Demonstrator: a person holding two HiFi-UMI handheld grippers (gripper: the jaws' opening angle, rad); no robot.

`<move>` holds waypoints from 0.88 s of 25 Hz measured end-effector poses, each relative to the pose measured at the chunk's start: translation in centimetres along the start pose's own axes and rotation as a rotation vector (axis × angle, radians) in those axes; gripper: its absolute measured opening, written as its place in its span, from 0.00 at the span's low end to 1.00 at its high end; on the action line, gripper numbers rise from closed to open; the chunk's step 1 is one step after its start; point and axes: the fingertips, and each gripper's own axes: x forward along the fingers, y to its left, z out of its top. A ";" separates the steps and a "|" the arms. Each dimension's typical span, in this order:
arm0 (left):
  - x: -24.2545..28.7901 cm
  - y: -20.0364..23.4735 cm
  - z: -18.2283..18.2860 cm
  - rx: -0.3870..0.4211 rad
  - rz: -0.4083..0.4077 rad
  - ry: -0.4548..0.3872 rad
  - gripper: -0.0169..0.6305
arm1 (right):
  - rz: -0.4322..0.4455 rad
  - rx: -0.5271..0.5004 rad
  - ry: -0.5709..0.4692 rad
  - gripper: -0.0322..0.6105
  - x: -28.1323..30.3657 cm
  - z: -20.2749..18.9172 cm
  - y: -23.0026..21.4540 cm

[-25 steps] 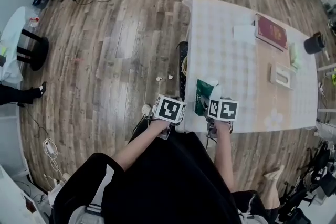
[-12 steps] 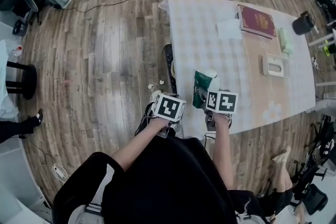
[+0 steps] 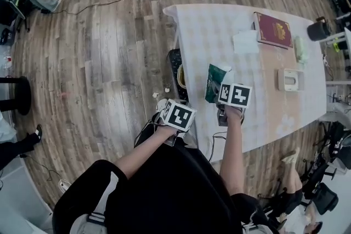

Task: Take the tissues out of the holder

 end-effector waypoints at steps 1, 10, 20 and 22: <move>0.0 0.7 0.5 0.001 -0.003 0.001 0.03 | -0.021 -0.011 0.005 0.42 0.7 0.9 0.0; -0.4 6.3 3.7 -0.060 -0.022 -0.011 0.03 | -0.161 -0.159 0.137 0.42 5.7 5.0 1.0; -0.4 7.0 4.9 -0.064 -0.055 -0.006 0.03 | -0.088 -0.180 0.014 0.50 4.8 5.4 1.6; -0.5 6.8 5.1 -0.052 -0.054 -0.007 0.03 | -0.057 -0.163 -0.046 0.52 3.7 5.5 2.1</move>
